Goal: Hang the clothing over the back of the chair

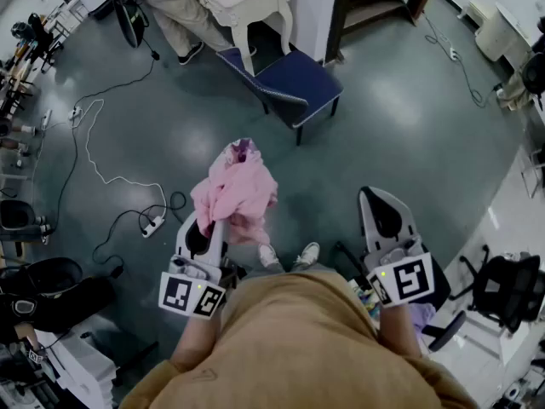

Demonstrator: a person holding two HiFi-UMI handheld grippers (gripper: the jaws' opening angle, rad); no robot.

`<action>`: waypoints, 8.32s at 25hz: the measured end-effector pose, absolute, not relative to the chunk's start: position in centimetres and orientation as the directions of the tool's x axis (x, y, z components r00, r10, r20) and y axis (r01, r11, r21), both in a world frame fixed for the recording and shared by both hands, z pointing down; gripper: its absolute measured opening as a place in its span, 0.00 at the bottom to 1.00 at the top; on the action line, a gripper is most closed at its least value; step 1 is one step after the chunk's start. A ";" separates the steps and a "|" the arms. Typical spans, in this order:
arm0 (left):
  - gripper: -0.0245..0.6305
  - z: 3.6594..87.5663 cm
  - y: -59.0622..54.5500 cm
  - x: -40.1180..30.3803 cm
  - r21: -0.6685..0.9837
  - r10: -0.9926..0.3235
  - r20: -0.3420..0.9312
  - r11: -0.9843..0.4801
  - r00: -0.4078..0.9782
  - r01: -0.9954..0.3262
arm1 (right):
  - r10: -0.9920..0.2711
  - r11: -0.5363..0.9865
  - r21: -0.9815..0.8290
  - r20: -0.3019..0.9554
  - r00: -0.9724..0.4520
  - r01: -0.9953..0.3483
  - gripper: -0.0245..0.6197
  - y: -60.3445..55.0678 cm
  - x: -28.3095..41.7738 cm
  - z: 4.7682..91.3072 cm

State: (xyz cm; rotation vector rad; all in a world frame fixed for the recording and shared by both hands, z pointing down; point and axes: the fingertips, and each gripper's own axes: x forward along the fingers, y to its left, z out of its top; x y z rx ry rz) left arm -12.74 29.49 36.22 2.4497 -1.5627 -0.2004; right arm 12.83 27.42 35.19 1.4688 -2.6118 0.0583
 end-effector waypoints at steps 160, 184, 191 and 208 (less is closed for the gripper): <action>0.62 61.2 -26.5 -17.1 -0.011 -0.811 0.544 -0.264 0.215 -0.965 | -0.749 0.592 -0.203 0.220 -0.625 -0.780 0.04 -11.3 12.9 40.4; 0.65 51.2 -22.3 -19.9 0.130 -0.876 0.398 -0.241 0.273 -0.962 | -0.733 0.646 -0.158 0.142 -0.665 -0.747 0.04 -12.2 8.9 37.6; 0.57 46.1 -20.8 -20.9 0.143 -0.904 0.321 -0.249 0.283 -0.958 | -0.744 0.647 -0.112 0.127 -0.656 -0.754 0.04 -13.3 8.2 36.4; 0.04 32.5 -14.8 -23.8 0.070 -0.963 0.029 -0.267 0.269 -0.961 | -0.797 0.596 -0.123 0.030 -0.604 -0.793 0.04 -14.8 10.0 32.7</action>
